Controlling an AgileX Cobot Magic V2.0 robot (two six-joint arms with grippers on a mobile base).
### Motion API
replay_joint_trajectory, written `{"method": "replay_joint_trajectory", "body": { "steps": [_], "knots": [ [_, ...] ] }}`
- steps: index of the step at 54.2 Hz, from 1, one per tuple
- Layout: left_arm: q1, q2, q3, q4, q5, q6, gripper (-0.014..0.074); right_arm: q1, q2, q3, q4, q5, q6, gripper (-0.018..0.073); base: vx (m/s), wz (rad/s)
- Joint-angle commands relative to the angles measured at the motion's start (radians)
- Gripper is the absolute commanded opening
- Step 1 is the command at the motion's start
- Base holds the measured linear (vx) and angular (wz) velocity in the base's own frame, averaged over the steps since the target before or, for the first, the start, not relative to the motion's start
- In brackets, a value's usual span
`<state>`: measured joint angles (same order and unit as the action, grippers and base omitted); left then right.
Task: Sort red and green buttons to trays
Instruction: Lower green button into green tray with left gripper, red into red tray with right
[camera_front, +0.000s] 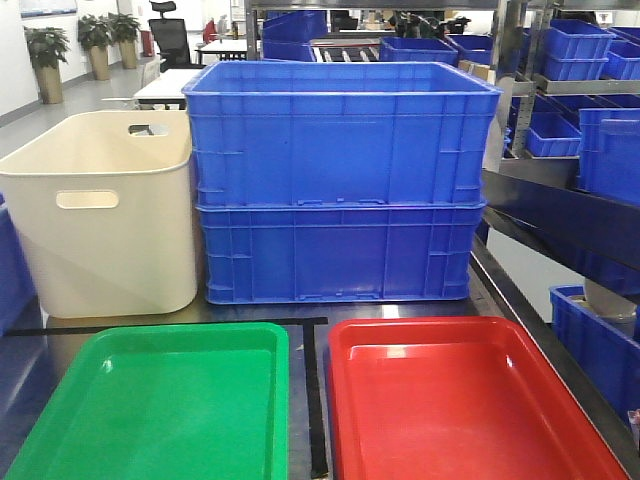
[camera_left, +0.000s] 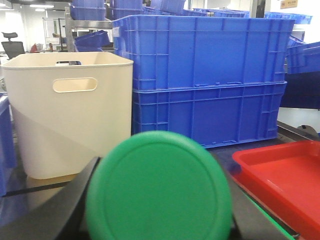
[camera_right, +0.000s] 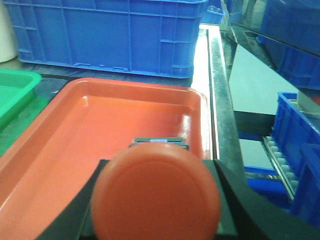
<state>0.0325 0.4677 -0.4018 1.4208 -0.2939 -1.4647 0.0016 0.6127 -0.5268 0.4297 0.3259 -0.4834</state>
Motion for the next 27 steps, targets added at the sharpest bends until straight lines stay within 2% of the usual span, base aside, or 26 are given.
{"method": "replay_joint_trajectory", "body": {
  "steps": [1,27],
  "knots": [
    [-0.007,0.005,-0.029,-0.033,-0.008,-0.008,0.0000,-0.002,0.000,-0.034,0.010,-0.075,-0.011,-0.0009,0.06,-0.11],
    [-0.007,0.005,-0.029,-0.033,-0.008,-0.008,0.0000,-0.002,0.000,-0.034,0.011,-0.079,-0.011,-0.0009,0.02,-0.05]
  ]
}}
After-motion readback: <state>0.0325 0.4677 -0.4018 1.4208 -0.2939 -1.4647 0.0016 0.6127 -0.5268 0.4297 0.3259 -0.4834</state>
